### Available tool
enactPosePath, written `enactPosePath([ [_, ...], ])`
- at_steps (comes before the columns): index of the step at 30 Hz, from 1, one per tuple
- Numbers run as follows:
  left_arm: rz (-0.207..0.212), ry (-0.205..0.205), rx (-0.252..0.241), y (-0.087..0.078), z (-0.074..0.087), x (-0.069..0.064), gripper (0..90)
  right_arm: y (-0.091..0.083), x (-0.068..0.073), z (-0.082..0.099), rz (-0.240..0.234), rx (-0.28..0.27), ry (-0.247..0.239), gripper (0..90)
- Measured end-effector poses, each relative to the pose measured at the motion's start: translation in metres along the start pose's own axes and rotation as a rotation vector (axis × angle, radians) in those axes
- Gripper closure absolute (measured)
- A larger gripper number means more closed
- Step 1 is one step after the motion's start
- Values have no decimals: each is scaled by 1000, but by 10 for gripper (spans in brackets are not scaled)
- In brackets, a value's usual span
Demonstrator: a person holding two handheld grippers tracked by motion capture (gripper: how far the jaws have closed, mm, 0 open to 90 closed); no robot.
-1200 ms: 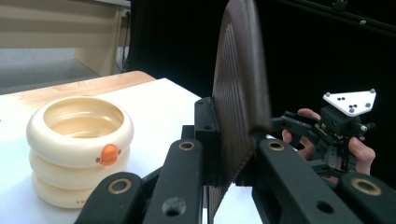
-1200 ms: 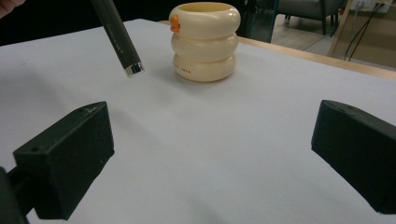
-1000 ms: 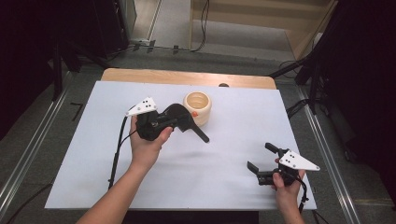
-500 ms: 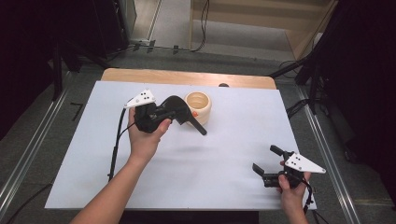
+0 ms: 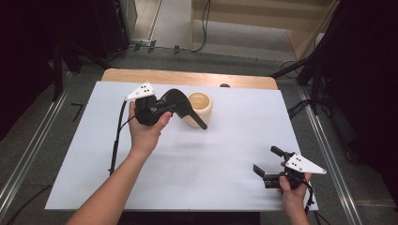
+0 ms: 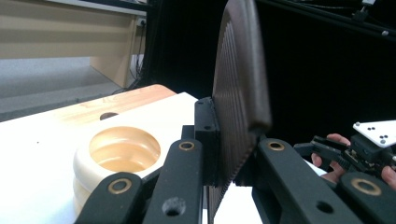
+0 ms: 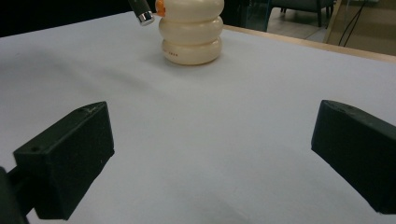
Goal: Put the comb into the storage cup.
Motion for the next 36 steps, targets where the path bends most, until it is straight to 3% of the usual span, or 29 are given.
enactPosePath([
  [36, -21, -38, -37, 13, -25, 26, 839, 1, -2, 1, -1, -2, 10, 0],
])
Point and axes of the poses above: each handheld gripper's, and its own axes: y roughly forward along the jaws, z roughly out of its underside, x roughly to its left, the point moved 4 cm from there along y, roughly forward along the jaws
